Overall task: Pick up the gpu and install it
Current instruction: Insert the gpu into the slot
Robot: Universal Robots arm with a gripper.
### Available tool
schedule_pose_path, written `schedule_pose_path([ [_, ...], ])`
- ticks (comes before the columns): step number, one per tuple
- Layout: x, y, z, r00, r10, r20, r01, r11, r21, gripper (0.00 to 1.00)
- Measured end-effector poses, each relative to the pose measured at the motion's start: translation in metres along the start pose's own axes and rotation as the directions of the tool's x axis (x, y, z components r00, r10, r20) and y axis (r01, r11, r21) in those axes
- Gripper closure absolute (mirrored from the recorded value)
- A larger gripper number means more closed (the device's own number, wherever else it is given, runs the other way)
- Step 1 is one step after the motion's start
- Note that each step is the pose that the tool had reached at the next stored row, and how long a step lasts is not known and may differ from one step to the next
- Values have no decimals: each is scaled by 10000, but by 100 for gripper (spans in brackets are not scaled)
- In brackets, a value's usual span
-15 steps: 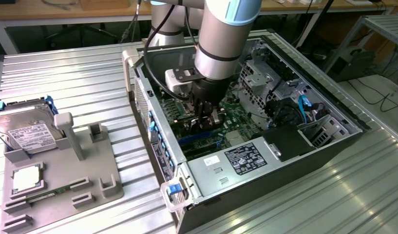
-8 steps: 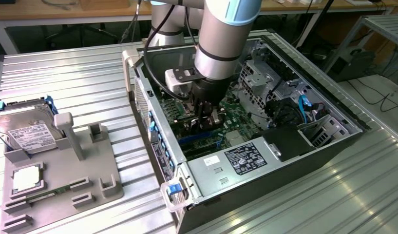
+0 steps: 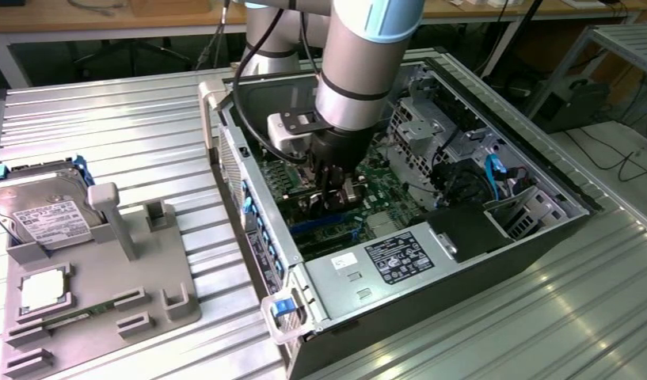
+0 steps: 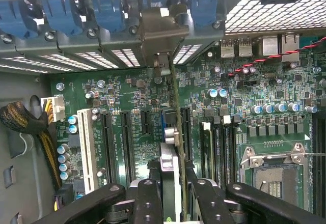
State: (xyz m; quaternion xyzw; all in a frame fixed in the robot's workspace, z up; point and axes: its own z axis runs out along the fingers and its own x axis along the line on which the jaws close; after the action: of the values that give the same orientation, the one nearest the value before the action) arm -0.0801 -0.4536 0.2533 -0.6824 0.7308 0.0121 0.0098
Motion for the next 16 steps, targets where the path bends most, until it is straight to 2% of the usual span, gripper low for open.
schedule_pose_path([
  [16, 3, 24, 44, 10000, 17, 0, -17, 10000, -1, 72],
])
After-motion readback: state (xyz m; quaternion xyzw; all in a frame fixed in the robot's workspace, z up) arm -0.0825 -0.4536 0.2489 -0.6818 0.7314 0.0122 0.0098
